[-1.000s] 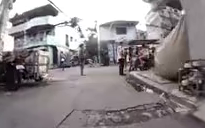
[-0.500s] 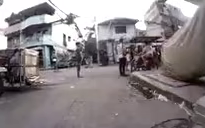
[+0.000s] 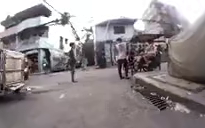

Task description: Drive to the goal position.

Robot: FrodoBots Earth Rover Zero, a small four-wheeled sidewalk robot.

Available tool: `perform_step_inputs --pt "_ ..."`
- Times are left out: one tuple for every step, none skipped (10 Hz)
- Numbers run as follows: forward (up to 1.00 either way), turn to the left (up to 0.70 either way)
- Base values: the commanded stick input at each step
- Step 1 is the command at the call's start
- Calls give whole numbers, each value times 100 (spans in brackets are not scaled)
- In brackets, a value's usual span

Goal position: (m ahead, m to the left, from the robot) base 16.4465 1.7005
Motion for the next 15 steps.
perform_step_inputs --pt "100 0" --pt "100 0" --pt "100 0" --pt "100 0" --pt "100 0" --pt "100 0" --pt "100 0" --pt "100 0" --pt "100 0" --pt "100 0" --pt "100 0" --pt "100 0" --pt "100 0" --pt "100 0" --pt "30 0"
